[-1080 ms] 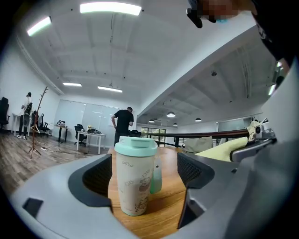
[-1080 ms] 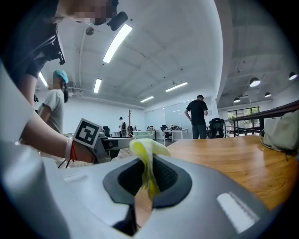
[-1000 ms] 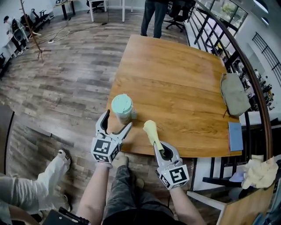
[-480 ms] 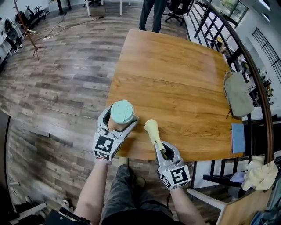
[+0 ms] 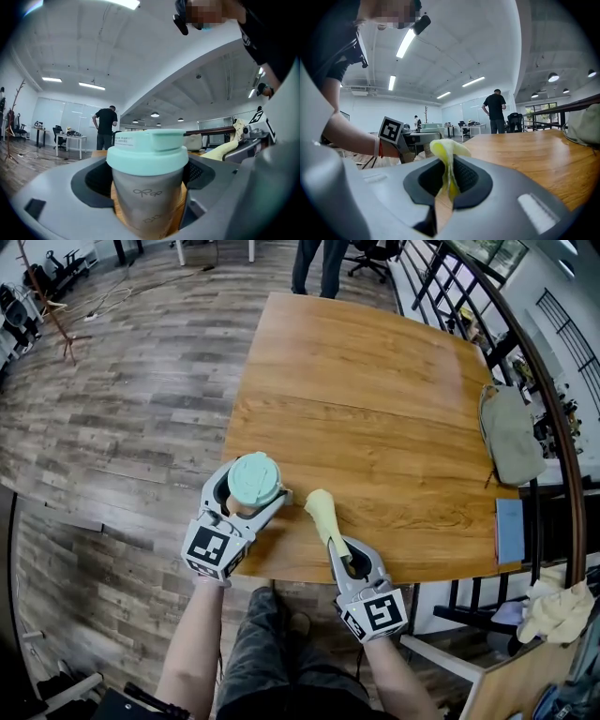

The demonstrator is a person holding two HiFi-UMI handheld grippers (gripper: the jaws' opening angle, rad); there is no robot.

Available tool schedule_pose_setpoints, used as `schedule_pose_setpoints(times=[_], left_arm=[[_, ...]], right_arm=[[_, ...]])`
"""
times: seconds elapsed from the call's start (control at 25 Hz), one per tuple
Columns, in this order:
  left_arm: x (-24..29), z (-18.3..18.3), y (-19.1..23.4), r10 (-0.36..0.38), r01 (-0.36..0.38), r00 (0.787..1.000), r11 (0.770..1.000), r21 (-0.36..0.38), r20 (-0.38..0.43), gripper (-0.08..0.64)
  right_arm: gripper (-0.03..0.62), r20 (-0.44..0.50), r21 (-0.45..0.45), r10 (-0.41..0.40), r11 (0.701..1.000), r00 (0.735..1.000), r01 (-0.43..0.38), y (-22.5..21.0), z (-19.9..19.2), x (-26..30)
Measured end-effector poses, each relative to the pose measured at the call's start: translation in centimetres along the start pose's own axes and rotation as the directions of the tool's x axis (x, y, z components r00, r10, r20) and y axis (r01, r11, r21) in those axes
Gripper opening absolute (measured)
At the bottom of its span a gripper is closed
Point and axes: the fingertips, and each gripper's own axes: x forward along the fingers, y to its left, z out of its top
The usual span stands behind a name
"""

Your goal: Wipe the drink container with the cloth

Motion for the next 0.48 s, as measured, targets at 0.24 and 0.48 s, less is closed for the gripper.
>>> schedule_pose_setpoints(times=[0.24, 0.48], left_arm=[[0.2, 0.1, 1.1, -0.073, 0.074, 0.997, 0.995, -0.062, 0.012, 0.417], [0.2, 0.4, 2.4, -0.162, 0.168, 0.986, 0.973, -0.157, 0.05, 0.417]], right_arm=[[0.025, 0.02, -0.01, 0.025, 1.0, 0.999, -0.024, 0.6, 1.0, 0.9], [0.025, 0.018, -0.045, 0.056, 0.997, 0.998, -0.055, 1.3, 1.8, 3.1]])
